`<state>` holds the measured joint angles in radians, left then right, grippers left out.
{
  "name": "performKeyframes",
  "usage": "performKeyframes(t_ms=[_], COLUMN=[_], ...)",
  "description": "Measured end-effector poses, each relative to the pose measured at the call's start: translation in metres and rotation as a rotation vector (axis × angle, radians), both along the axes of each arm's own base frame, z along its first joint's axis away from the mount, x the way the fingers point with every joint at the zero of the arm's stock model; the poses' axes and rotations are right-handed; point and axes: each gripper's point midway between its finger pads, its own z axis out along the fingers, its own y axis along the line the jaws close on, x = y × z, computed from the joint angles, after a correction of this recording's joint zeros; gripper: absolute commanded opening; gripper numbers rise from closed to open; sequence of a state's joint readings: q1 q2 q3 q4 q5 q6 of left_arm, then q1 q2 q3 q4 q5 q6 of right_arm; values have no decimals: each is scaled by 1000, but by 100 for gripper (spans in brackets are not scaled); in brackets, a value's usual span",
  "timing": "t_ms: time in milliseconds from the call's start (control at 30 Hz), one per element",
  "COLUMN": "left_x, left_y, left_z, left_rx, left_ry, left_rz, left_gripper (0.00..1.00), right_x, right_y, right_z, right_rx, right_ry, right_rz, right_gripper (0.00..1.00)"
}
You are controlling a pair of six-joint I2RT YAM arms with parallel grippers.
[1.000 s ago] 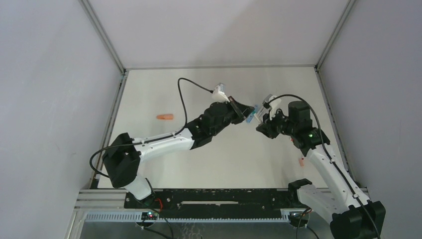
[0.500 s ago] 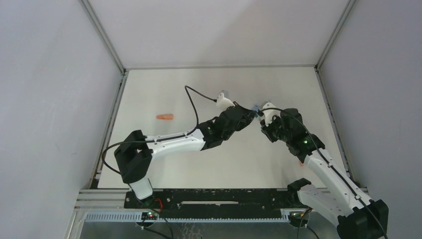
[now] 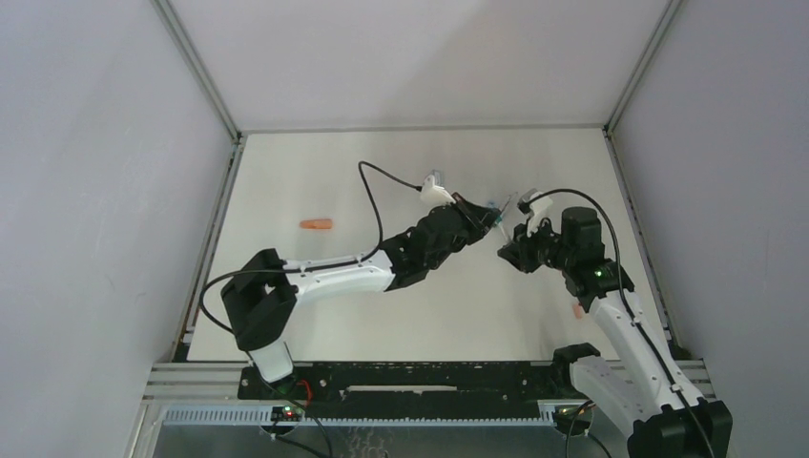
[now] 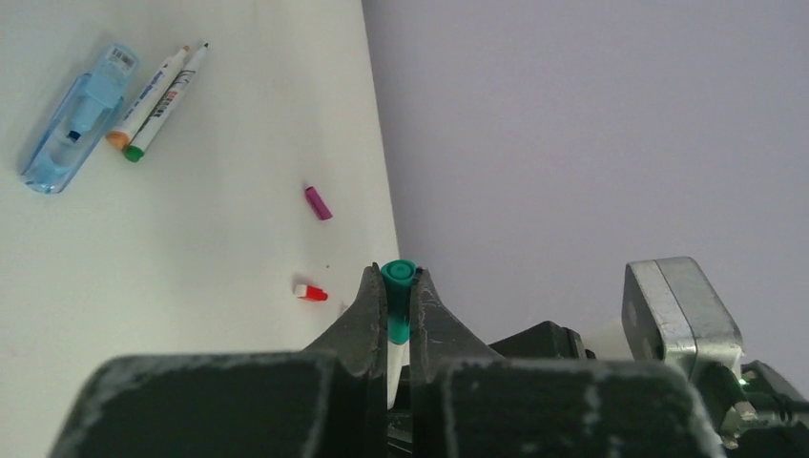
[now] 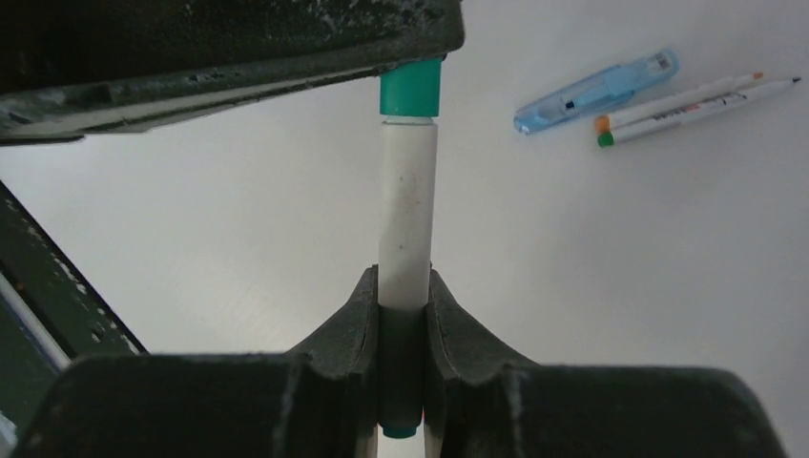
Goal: Insert the pens into the pen caps
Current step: Press the pen cap onto the pen.
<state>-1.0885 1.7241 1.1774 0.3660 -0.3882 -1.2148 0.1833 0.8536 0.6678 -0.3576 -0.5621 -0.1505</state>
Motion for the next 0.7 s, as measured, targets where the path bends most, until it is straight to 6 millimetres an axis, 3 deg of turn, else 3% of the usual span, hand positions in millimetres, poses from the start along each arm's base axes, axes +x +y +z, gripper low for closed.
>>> performKeyframes(t_ms=[200,467,700], left_x=[0,-8,-16], left_y=[-11,-26,-17], left_z=[-17,-38,-43], left_rx=[171,232,215], left_ry=[7,55,83], left_rz=[-29,-74,-64], left_gripper=[0,0,3], right_x=[6,9,0], right_y=[-18,-47,-38], right_z=[-15,-44,-50], right_rx=[-205,-453,-420], right_ry=[-69,-104,-74], right_rz=[-32,-84,-27], right_gripper=[0,0,0])
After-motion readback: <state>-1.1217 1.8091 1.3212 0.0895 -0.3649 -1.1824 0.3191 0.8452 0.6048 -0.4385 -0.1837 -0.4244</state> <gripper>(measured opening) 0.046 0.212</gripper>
